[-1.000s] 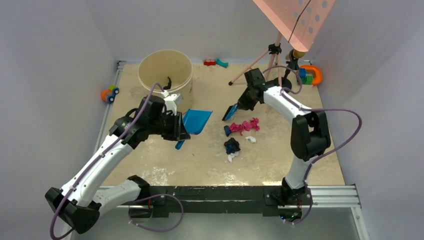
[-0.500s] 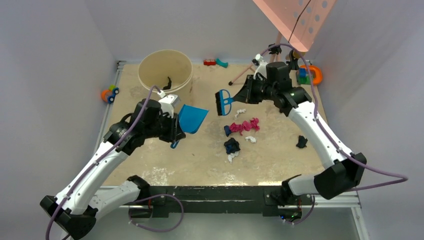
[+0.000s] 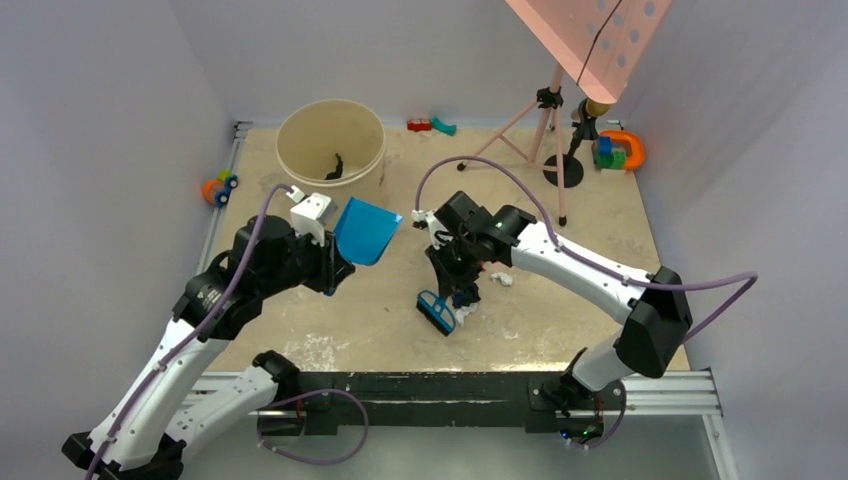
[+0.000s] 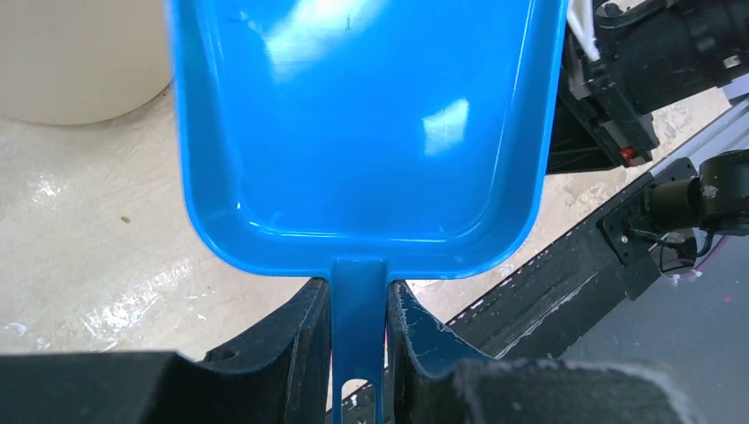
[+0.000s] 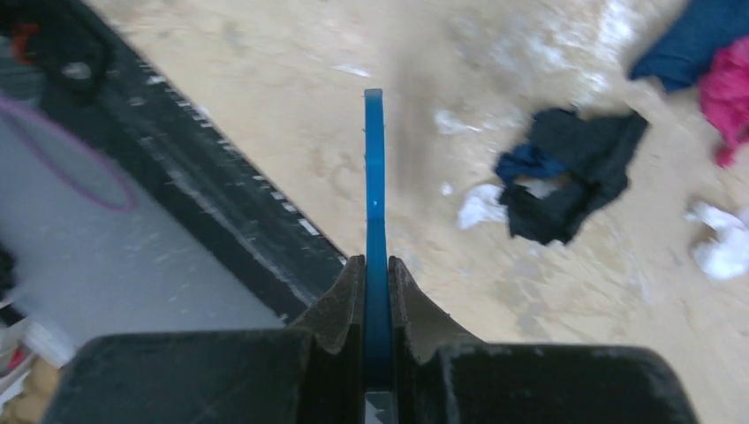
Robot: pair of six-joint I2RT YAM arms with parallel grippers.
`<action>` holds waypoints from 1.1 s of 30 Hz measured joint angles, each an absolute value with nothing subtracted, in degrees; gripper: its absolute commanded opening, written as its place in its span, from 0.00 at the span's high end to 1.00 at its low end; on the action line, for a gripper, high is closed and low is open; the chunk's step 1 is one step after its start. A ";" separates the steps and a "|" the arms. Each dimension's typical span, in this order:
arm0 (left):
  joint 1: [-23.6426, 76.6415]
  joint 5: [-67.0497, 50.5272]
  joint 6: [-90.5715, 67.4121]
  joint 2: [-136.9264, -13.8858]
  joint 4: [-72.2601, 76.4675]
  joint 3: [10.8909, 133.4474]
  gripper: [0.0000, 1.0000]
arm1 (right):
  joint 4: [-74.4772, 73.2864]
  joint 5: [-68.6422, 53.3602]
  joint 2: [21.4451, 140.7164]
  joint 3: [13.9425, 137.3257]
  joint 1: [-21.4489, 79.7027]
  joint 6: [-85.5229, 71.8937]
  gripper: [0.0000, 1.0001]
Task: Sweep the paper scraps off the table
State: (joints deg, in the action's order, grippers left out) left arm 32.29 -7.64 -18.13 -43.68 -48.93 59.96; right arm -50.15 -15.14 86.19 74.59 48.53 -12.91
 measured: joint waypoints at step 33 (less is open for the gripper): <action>41.76 -2.61 -18.13 -67.40 -53.54 58.65 1.00 | -58.59 31.40 86.76 89.58 37.91 -11.73 1.00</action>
State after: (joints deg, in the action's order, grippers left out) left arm 41.76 -2.61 -18.13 -67.40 -53.54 58.65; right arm -58.59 31.40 86.76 89.58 37.91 -11.73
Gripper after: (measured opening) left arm 0.289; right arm 0.081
